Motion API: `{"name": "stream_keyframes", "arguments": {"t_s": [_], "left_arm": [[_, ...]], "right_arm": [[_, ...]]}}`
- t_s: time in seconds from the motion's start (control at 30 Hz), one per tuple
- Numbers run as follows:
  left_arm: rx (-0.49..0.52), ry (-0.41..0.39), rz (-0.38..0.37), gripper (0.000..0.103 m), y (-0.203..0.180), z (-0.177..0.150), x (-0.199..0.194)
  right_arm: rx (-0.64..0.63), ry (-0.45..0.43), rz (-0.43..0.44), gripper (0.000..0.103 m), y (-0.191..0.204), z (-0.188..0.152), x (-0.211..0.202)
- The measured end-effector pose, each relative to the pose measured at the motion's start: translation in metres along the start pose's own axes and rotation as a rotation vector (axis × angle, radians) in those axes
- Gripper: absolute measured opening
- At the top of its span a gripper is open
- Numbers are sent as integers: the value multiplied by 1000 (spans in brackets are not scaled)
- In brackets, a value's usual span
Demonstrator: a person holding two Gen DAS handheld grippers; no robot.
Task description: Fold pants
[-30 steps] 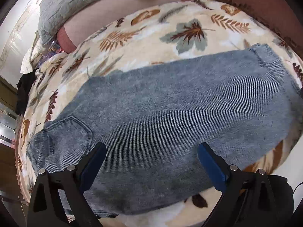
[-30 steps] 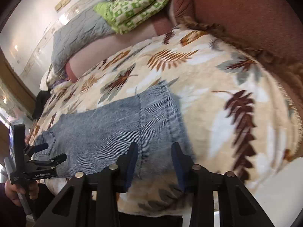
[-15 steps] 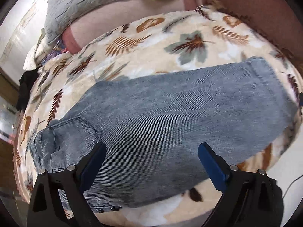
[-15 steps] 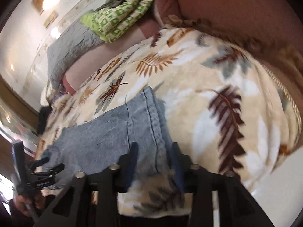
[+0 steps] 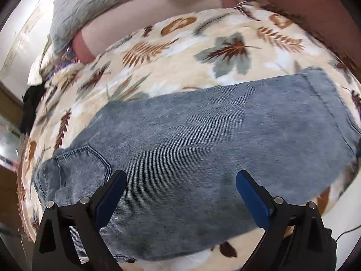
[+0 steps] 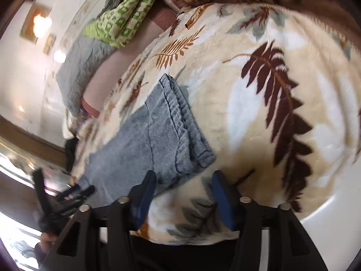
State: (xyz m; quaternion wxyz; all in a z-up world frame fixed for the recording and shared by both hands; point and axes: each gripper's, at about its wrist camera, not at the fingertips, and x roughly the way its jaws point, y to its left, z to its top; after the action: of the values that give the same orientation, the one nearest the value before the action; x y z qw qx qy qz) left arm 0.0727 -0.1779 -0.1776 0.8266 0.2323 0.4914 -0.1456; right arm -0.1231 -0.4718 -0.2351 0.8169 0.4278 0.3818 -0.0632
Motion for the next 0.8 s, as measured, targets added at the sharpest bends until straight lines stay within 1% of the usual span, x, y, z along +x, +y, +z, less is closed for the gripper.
{"name": "stream_keyframes", "arguments": {"t_s": [0.13,0.23,0.27,0.3,0.33,0.4,0.5,0.57,0.67,0.73,0.77,0.8], "left_arm": [[0,12,4,98,0,6,13],[0,27,-5,98,-3,13,24],[2,39,-5,98,-4,15,29],[0,52,-7,98,-5,16,33],[-4,57,-10,98,-5,15,35],[-15,58,-21,98,-3,15,35],[-19,55,-26,98,3,16,31],[-46,46,-31,98,13,15,27],[-95,32,-30,98,37,12,19],[-137,19,-31,98,57,5,13],[-163,14,-30,98,69,1,9],[-184,10,-27,98,79,-4,7]], "right_arm": [[22,-41,15,59,-1,9,5],[66,-60,80,59,-8,17,12],[83,-63,100,55,-10,18,13],[105,-70,120,37,-13,19,14],[115,-71,124,32,-14,20,14],[142,-66,150,30,-18,19,14],[111,-75,133,28,-8,20,10],[71,-99,124,28,9,23,1],[-58,-117,84,28,56,30,-9],[-120,-114,73,28,83,32,-10],[-168,-102,73,28,107,33,-8],[-191,-93,71,28,117,32,-7]]}}
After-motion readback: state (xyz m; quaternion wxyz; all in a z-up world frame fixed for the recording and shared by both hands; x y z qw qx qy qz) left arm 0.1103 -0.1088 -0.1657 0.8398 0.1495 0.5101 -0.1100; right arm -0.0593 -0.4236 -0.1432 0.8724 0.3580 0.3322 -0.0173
